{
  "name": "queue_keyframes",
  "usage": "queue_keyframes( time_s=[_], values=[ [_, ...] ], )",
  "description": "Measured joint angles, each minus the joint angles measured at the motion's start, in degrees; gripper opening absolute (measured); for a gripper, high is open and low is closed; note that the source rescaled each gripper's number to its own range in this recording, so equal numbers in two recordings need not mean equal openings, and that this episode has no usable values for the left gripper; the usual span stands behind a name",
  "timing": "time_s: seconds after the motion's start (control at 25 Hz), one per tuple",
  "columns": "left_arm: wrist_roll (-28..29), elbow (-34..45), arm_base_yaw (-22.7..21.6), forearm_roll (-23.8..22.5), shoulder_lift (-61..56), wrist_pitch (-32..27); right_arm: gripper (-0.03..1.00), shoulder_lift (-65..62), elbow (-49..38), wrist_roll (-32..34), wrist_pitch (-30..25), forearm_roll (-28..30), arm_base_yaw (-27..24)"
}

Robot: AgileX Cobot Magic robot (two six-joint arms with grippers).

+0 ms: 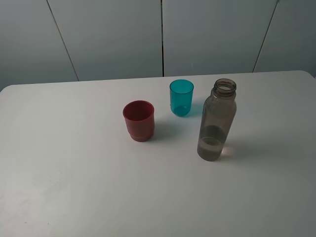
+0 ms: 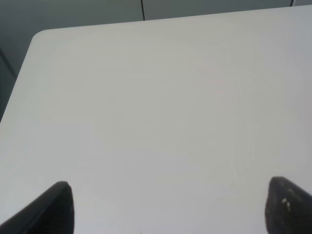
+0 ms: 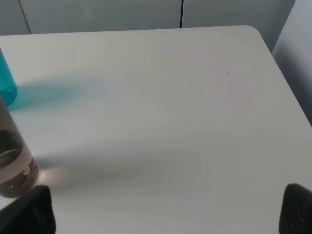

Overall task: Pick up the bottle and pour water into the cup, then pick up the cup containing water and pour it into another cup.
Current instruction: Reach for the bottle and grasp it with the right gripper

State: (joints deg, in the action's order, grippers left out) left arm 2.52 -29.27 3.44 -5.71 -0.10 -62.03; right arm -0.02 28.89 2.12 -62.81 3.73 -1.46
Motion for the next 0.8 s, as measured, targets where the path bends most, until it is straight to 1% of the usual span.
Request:
queue_keyframes(
  time_s=[0.8],
  values=[
    [0.0, 0.0, 0.0, 0.0, 0.0, 0.0, 1.00, 0.0, 0.0, 0.0, 0.0, 0.0, 0.0]
  ],
)
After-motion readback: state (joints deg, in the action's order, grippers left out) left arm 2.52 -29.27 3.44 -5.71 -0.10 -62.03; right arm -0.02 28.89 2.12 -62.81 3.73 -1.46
